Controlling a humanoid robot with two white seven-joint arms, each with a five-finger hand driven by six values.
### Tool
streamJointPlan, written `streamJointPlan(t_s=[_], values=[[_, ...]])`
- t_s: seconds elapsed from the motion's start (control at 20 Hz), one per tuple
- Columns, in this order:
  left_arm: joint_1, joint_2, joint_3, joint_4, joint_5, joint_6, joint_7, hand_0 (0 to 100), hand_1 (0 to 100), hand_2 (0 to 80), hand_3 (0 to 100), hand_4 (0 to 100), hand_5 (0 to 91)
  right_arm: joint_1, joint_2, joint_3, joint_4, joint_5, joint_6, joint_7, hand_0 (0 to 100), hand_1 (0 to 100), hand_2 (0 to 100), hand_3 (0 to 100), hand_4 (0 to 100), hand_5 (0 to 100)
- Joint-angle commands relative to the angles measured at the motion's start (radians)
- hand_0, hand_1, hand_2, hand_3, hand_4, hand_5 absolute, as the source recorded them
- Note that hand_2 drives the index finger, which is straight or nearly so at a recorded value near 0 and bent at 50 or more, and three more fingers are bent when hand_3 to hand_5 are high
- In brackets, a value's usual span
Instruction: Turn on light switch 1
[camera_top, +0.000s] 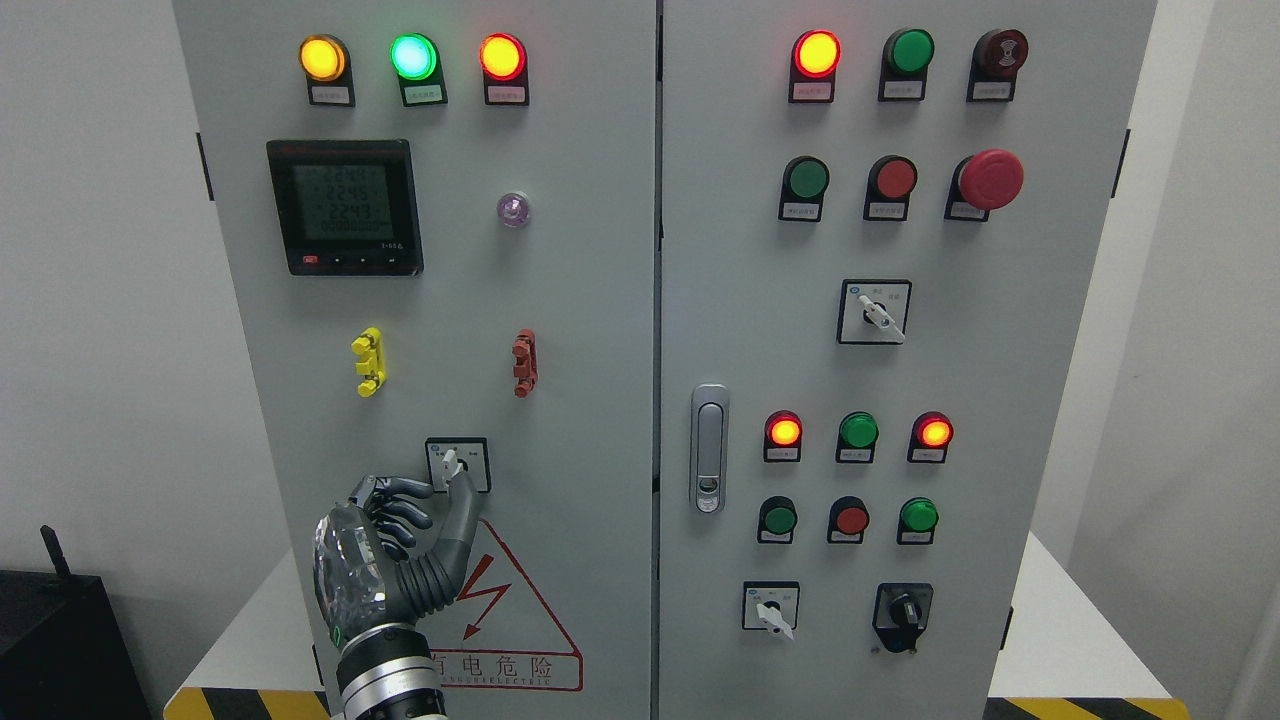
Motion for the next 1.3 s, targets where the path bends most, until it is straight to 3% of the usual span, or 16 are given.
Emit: streamJointPlan(t_s=[0.0, 1.25], values=[[0.0, 0.0, -0.001, 0.0, 0.001, 0.002, -0.005, 21, 58, 57.3, 83, 87, 75.7, 0.001, 0.0, 0.0, 0.0, 0.0, 0.001, 0.0, 12, 39, 0, 0, 0, 0], [-0.019, 0.0, -0.002, 0.003, 0.006, 0.009, -0.007, 22, 56, 59.3, 85, 88, 76.6, -0.001, 0.0, 0.0, 0.0, 0.0, 0.001, 0.0, 12, 39, 0, 0, 0, 0]])
